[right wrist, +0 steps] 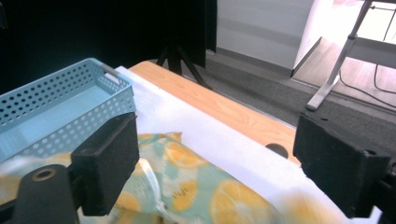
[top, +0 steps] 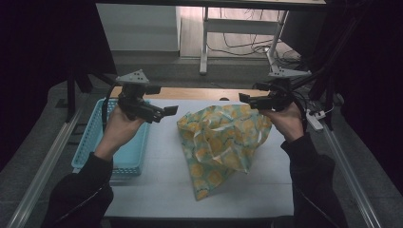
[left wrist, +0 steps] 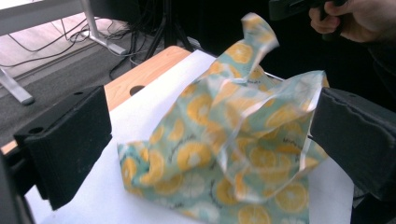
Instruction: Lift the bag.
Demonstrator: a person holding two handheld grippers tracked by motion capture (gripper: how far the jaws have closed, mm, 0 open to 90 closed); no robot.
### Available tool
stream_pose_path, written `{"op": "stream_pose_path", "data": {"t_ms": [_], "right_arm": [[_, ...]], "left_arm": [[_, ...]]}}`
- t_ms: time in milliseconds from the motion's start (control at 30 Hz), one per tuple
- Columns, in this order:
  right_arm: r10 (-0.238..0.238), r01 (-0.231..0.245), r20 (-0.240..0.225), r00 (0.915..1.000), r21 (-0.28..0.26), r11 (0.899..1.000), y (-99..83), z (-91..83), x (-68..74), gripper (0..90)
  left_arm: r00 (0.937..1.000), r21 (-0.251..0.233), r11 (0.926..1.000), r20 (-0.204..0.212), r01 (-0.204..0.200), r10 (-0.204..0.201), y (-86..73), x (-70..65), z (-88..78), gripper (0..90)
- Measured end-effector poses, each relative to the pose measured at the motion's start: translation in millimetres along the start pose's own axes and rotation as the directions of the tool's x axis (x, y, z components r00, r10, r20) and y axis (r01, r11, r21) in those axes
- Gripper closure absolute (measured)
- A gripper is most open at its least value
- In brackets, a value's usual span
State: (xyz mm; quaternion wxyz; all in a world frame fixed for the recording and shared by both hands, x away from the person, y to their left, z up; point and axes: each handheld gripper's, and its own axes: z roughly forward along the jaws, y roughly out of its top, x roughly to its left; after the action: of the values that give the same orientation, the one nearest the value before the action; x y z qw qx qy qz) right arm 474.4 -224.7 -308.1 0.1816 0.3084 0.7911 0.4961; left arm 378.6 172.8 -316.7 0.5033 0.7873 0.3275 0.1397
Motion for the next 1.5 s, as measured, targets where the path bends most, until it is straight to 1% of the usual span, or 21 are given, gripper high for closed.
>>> {"op": "stream_pose_path", "data": {"t_ms": [100,200,367,467,500,600,700,867,967,1033,1233,1300,1333,1367,1433,1467,1500], "right_arm": [[0.002,-0.002,-0.01,0.9999,0.003,1.0,-8.3,-3.1,2.7,11.3],[0.004,-0.004,-0.018,0.9998,0.009,1.0,-16.4,-6.2,5.1,9.4],[0.002,-0.001,-0.017,0.9999,0.023,1.0,-32.2,-12.6,10.4,5.8],[0.007,-0.007,-0.017,0.9998,0.029,1.0,-43.3,-18.3,13.9,2.8],[0.008,-0.008,-0.014,0.9999,0.03,1.0,-46.0,-19.9,14.5,2.0],[0.014,-0.014,0.0,0.9999,0.034,0.999,-58.6,-27.4,17.2,0.0],[0.018,-0.019,0.013,0.9998,0.032,0.999,-69.9,-35.1,19.7,0.0],[0.022,-0.023,0.03,0.9993,0.039,0.999,-95.3,-48.8,24.7,0.0],[0.051,-0.052,0.035,0.9981,0.027,0.998,-110.3,-57.1,27.2,0.0],[0.062,-0.063,0.048,0.9969,0.022,0.998,-120.5,-62.3,29.1,0.0],[0.103,-0.104,0.081,0.9913,0.007,0.995,-148.9,-79.3,34.5,0.0],[0.111,-0.112,0.09,0.9897,0.01,0.994,-158.1,-84.4,36.4,0.0],[0.112,-0.114,0.097,0.989,0.012,0.993,-162.9,-86.5,37.8,0.0],[0.113,-0.115,0.1,0.9886,0.017,0.993,-166.6,-87.7,38.9,0.0],[0.11,-0.114,0.115,0.9873,0.033,0.993,-178.6,-90.7,42.3,0.0],[0.113,-0.119,0.119,0.9864,0.038,0.992,-182.8,-91.6,43.5,0.0],[0.117,-0.124,0.124,0.9853,0.046,0.991,-189.6,-93.1,45.3,0.0]], "left_arm": [[0.9995,0.026,0.9997,-0.033,0.0,0.001,-12.8,-2.2,-4.8,0.0],[0.9988,0.042,0.9991,-0.049,0.003,-0.001,-25.2,-3.9,-9.4,0.0],[0.9992,0.063,0.9979,-0.037,0.015,-0.012,-50.0,-7.8,-16.8,0.0],[0.9984,0.068,0.9977,-0.057,0.005,-0.001,-64.9,-12.0,-21.8,0.0],[0.9979,0.074,0.9972,-0.064,0.007,-0.002,-71.0,-13.5,-23.9,0.0],[0.9974,0.072,0.9971,-0.069,0.025,-0.02,-84.9,-16.3,-29.5,0.0],[0.9962,0.052,0.9972,-0.072,0.053,-0.049,-100.6,-19.1,-36.9,0.0],[0.9908,0.042,0.9952,-0.107,0.088,-0.084,-126.9,-25.2,-51.8,0.0],[0.9874,0.034,0.9948,-0.13,0.096,-0.091,-140.6,-29.6,-60.0,0.0],[0.985,0.035,0.9941,-0.143,0.103,-0.097,-148.4,-32.2,-64.5,0.0],[0.9711,0.025,0.9901,-0.2,0.138,-0.131,-178.3,-40.8,-78.8,0.0],[0.9645,0.023,0.9886,-0.224,0.149,-0.14,-188.9,-43.4,-82.8,0.0],[0.9622,0.022,0.9882,-0.232,0.151,-0.142,-193.0,-44.4,-84.3,0.0],[0.9591,0.015,0.9878,-0.242,0.155,-0.147,-198.4,-45.6,-86.4,0.0],[0.9515,0.017,0.9856,-0.264,0.168,-0.158,-208.6,-47.5,-89.6,0.0],[0.9455,0.019,0.9848,-0.283,0.173,-0.161,-214.8,-48.9,-91.4,0.0],[0.9427,0.02,0.9842,-0.291,0.176,-0.163,-219.6,-49.5,-92.7,0.0]]}}
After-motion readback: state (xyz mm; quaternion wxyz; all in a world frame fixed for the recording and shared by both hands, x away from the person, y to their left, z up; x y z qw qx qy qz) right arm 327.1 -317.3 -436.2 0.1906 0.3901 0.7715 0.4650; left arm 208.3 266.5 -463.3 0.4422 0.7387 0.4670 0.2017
